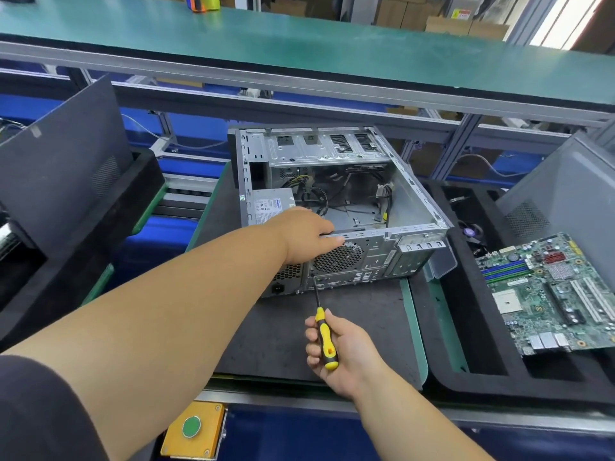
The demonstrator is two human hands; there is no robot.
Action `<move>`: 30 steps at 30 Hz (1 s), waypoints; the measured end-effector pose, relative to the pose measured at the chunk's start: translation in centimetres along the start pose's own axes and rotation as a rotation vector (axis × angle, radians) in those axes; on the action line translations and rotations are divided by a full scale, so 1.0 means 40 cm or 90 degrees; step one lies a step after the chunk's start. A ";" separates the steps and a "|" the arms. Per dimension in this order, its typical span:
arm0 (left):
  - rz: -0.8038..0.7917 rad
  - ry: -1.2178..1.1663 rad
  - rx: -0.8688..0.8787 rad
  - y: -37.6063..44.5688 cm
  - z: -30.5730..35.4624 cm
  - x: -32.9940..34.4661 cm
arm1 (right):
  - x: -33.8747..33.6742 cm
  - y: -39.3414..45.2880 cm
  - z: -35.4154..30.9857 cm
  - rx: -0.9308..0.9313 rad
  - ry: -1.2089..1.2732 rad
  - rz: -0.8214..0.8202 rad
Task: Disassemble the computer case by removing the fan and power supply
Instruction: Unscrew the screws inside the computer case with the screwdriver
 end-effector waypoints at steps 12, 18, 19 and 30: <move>-0.017 0.046 -0.039 0.020 0.016 0.000 | 0.013 -0.030 -0.017 0.071 -0.037 0.018; -0.009 0.048 -0.031 0.017 0.016 -0.002 | 0.019 -0.018 -0.001 0.057 0.021 0.026; -0.007 0.044 -0.029 0.017 0.015 -0.003 | 0.016 -0.015 0.001 0.049 0.025 0.034; 0.006 0.027 -0.015 0.021 0.008 -0.004 | -0.029 0.008 0.012 -0.001 -0.035 0.153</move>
Point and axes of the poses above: each hand's wrist, its own y-axis towards the middle knuckle, its own x-axis out of the palm, z = x × y, the point moved 7 cm from there along y, towards the middle knuckle, and after that the axes turned 14 degrees about -z, right-handed, at the moved point
